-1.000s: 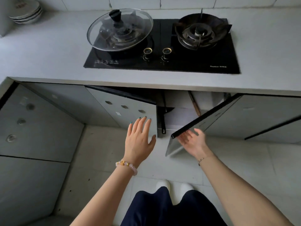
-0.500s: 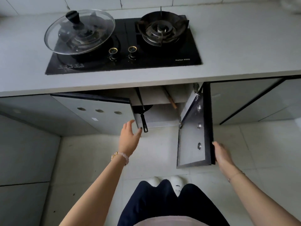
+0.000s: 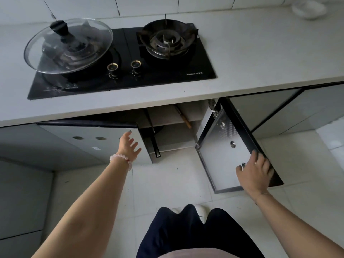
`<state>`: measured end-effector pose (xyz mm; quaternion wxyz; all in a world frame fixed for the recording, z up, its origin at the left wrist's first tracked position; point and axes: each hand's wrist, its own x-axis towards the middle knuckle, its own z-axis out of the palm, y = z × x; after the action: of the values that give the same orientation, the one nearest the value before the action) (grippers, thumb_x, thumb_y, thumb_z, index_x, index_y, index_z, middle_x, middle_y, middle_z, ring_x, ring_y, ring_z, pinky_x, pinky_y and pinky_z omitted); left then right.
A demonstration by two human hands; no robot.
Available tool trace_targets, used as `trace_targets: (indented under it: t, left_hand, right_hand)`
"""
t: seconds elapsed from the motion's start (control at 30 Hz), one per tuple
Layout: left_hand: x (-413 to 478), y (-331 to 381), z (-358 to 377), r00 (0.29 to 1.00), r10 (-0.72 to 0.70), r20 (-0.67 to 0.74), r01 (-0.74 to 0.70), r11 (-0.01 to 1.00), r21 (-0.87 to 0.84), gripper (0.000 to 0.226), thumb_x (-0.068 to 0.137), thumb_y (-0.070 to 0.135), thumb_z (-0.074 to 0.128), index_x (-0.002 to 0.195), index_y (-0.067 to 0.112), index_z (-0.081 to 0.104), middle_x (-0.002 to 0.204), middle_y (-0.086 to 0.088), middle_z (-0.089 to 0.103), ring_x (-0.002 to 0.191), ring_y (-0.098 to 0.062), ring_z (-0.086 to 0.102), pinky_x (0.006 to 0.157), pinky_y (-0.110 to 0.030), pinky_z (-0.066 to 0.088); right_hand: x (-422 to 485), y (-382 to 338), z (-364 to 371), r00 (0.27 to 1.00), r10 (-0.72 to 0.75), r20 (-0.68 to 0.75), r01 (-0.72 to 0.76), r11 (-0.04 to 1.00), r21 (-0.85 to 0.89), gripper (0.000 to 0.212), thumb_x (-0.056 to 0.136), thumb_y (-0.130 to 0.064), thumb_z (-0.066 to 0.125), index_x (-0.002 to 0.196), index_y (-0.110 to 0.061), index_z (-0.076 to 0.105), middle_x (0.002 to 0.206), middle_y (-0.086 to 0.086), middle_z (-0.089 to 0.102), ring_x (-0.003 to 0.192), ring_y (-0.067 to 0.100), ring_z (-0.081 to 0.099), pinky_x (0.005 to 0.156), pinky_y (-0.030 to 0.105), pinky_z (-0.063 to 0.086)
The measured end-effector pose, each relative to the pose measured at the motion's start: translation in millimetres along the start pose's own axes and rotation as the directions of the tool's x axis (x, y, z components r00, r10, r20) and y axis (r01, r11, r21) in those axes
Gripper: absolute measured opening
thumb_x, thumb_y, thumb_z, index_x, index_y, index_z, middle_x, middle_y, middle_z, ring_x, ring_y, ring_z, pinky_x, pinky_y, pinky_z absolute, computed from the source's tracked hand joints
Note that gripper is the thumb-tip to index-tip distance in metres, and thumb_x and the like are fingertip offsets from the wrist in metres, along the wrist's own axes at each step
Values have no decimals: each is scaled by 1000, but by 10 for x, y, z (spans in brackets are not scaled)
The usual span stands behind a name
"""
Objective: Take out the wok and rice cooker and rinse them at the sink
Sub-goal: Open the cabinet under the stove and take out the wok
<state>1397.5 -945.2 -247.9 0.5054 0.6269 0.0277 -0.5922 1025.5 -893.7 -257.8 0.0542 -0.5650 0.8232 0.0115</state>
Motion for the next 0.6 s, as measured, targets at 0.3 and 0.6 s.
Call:
trace_targets:
  t: [0.3, 0.6]
  left_hand:
    - [195, 233, 6, 1000, 2, 26, 2, 989, -148, 51, 94, 31, 48, 140, 10, 38, 142, -5, 42, 133, -25, 39, 108, -46, 34]
    - [226, 299, 26, 996, -11, 90, 32, 969, -244, 45, 96, 27, 45, 136, 8, 42, 141, -9, 46, 130, -24, 44, 108, -44, 34]
  right_hand:
    - [-26, -721, -69, 918, -386, -96, 389, 921, 21, 70, 73, -25, 74, 134, -1, 48, 136, 16, 51, 127, 36, 46, 100, 56, 39]
    - [-141, -1001, -147, 853, -488, -186, 502, 864, 31, 71, 69, -23, 78, 131, -1, 51, 134, 16, 53, 124, 36, 49, 95, 55, 46]
